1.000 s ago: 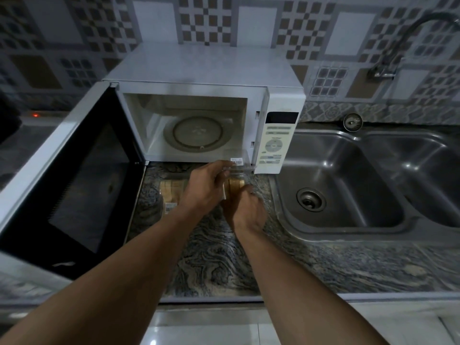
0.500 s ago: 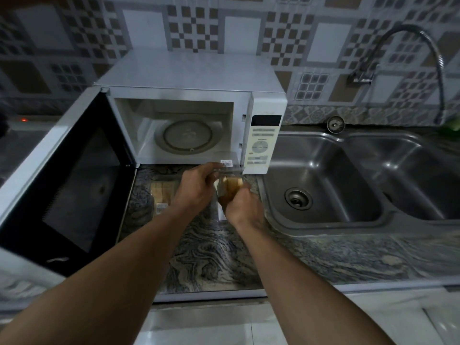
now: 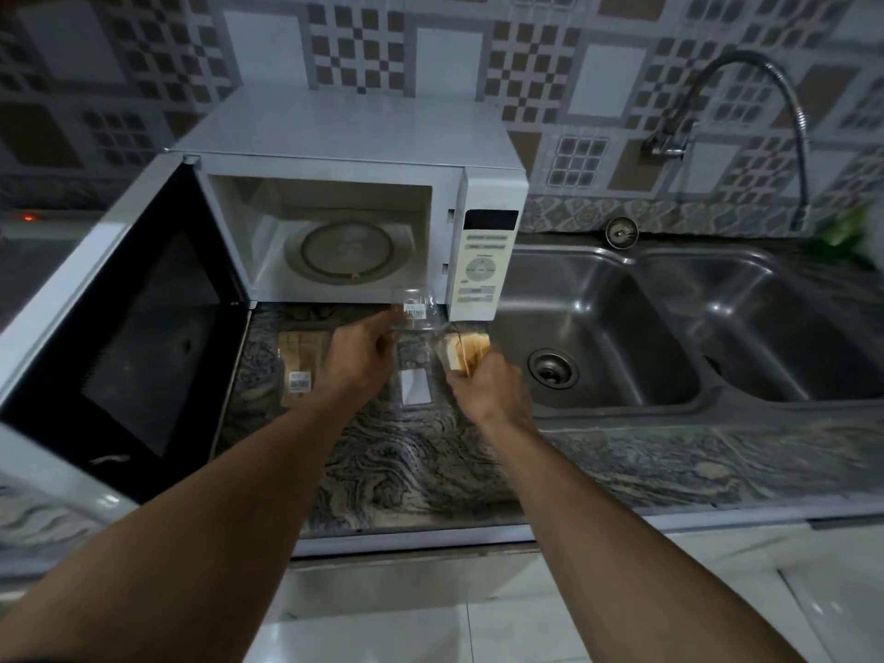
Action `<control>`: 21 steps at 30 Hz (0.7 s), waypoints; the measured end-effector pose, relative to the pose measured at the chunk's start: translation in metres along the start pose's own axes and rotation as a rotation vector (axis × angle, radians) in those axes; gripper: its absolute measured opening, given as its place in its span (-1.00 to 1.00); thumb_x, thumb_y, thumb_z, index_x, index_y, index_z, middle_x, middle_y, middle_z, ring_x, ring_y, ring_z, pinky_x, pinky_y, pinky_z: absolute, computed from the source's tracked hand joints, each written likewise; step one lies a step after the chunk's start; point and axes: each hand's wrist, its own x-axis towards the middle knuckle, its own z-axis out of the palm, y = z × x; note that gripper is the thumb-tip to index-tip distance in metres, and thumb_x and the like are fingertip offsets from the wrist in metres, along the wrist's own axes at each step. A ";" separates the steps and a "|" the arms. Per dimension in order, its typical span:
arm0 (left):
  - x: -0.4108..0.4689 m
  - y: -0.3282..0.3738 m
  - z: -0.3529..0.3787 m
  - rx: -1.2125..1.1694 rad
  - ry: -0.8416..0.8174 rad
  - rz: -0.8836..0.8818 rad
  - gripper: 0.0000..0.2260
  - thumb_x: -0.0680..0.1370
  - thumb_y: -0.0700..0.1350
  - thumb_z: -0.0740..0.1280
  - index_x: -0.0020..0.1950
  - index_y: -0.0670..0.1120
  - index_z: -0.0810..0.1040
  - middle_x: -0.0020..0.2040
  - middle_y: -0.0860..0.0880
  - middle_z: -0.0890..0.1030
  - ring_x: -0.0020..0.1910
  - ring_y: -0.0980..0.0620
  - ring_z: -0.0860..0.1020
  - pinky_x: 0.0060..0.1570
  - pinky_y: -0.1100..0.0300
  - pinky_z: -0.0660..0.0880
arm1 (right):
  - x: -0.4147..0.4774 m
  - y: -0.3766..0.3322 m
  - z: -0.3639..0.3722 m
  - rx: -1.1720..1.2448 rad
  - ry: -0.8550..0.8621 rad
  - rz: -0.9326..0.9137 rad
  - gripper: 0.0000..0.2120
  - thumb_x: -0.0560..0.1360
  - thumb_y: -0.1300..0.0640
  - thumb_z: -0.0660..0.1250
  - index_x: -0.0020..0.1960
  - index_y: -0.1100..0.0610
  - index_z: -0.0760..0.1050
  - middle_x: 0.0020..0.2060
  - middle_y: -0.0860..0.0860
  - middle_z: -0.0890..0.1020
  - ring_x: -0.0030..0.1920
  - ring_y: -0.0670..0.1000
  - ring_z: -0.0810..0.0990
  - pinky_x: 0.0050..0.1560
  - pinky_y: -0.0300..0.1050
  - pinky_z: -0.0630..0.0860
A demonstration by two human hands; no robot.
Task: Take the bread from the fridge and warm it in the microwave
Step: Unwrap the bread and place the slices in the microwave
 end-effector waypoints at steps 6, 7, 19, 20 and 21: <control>-0.022 -0.003 0.002 0.015 -0.050 -0.011 -0.64 0.57 -0.29 0.24 0.31 -0.04 0.57 0.08 -0.15 0.68 -0.05 -0.09 0.63 -0.12 0.27 0.42 | -0.006 0.003 -0.020 0.015 0.067 -0.020 -0.66 0.50 -0.09 0.45 0.08 0.11 0.45 -0.14 0.00 0.65 -0.20 0.05 0.63 -0.30 -0.12 0.50; -0.026 -0.003 0.002 0.023 -0.063 -0.017 -0.62 0.54 -0.29 0.23 0.31 -0.03 0.57 0.07 -0.16 0.68 -0.02 -0.13 0.63 -0.10 0.22 0.48 | -0.006 0.001 -0.023 0.019 0.072 -0.032 -0.68 0.50 -0.10 0.44 0.04 0.11 0.45 -0.17 -0.01 0.65 -0.23 0.04 0.63 -0.32 -0.12 0.50; -0.021 -0.017 0.009 -0.009 -0.040 -0.195 -0.63 0.49 -0.40 0.20 0.25 -0.17 0.53 0.09 -0.22 0.64 0.08 -0.22 0.57 -0.03 0.13 0.48 | 0.000 -0.054 -0.034 -0.005 0.170 -0.253 -0.55 0.48 -0.10 0.44 0.18 0.17 0.39 -0.16 0.03 0.65 -0.23 0.10 0.66 -0.25 0.05 0.65; -0.018 -0.014 0.013 -0.009 -0.052 -0.215 -0.69 0.54 -0.35 0.19 0.24 -0.18 0.52 0.11 -0.18 0.63 0.08 -0.17 0.56 -0.01 0.16 0.44 | 0.002 -0.059 -0.033 0.006 0.168 -0.263 -0.54 0.47 -0.10 0.44 0.18 0.17 0.40 -0.15 0.04 0.65 -0.22 0.10 0.66 -0.24 0.06 0.66; -0.012 -0.014 0.016 -0.003 -0.063 -0.246 -0.73 0.59 -0.29 0.17 0.24 -0.17 0.52 0.12 -0.12 0.61 0.08 -0.11 0.54 0.00 0.22 0.38 | 0.006 -0.067 -0.031 0.006 0.168 -0.280 -0.54 0.46 -0.11 0.44 0.17 0.16 0.41 -0.14 0.05 0.65 -0.20 0.11 0.66 -0.22 0.05 0.65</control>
